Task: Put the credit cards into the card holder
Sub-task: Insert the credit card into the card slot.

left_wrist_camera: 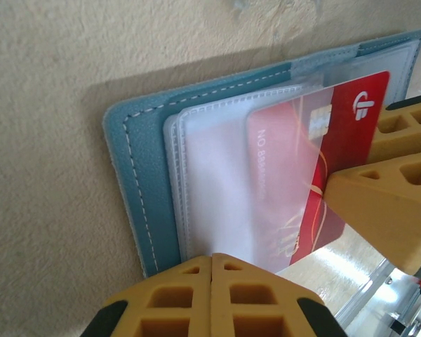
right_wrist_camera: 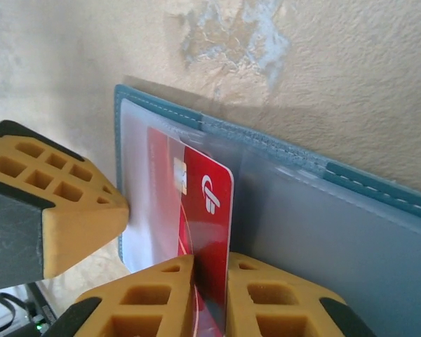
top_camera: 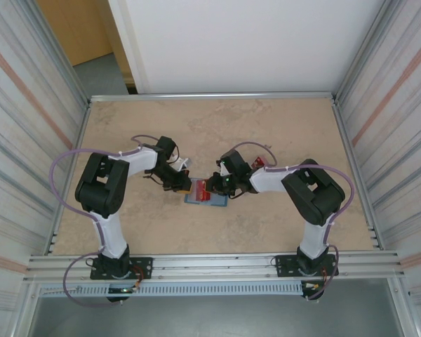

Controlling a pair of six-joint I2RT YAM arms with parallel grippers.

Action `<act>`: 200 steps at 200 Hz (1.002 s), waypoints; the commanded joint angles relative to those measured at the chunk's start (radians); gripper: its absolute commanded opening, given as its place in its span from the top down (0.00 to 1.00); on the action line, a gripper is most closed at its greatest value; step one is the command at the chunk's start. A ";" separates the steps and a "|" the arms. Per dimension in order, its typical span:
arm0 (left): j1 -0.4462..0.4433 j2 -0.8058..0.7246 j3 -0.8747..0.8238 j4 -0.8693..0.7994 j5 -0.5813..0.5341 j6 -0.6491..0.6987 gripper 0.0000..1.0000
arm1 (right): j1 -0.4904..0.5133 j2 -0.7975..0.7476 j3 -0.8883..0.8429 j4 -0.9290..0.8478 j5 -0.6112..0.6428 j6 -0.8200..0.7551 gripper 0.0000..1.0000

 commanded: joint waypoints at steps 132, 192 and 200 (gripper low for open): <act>0.028 -0.085 0.021 -0.063 0.021 -0.063 1.00 | 0.035 0.067 0.199 -0.326 0.073 -0.111 0.77; 0.067 -0.064 -0.033 -0.011 0.033 -0.106 1.00 | 0.042 0.072 0.213 -0.332 0.067 -0.111 0.77; 0.065 -0.055 -0.042 -0.002 0.047 -0.116 1.00 | 0.045 0.069 0.216 -0.333 0.066 -0.110 0.77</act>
